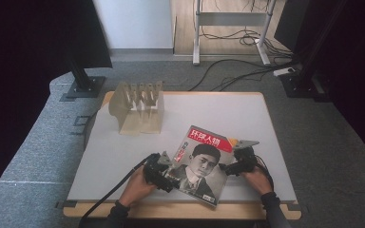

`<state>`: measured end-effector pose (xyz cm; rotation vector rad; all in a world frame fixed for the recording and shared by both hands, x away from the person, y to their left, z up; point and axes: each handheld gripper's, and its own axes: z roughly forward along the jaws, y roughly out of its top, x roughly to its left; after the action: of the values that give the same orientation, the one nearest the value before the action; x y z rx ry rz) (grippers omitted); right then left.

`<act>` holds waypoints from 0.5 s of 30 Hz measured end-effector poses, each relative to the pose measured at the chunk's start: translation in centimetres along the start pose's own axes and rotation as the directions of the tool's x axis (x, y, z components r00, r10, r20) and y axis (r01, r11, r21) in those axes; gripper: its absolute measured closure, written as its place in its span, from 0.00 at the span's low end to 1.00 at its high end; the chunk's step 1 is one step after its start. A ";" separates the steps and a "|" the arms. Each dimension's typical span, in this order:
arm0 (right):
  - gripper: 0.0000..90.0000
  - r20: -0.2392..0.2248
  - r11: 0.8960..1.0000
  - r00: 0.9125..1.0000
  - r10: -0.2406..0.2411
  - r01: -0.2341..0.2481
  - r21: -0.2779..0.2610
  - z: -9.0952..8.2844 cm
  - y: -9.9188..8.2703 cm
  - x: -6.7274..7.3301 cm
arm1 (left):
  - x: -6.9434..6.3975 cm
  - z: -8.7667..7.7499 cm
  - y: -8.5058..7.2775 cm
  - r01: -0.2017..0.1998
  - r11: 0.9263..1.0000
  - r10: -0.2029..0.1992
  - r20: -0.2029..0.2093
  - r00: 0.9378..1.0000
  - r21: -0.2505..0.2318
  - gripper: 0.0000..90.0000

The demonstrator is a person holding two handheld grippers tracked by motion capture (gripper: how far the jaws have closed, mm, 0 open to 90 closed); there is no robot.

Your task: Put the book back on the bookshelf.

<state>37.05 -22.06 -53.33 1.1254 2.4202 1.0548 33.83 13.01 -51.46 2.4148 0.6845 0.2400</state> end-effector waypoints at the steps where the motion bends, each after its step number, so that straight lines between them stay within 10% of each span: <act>1: 0.00 -0.005 1.000 1.000 -0.006 0.006 -0.002 0.3 0.3 -0.1 | 0.6 -0.3 -0.2 0.020 1.000 -0.020 -0.013 1.000 -0.009 0.00; 8: 0.00 -0.016 1.000 1.000 -0.019 0.019 0.001 1.5 1.5 -0.5 | 3.8 -1.4 -1.3 0.086 0.995 -0.090 -0.111 0.990 -0.045 0.00; 15: 0.00 -0.032 0.999 0.999 -0.044 0.044 0.005 3.2 3.2 -0.6 | 4.0 -0.1 -1.8 0.101 0.994 -0.104 -0.090 0.991 -0.038 0.00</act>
<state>40.78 -19.52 -53.31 1.0603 2.4619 1.0612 36.45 16.44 -52.44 2.3402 0.8368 0.3190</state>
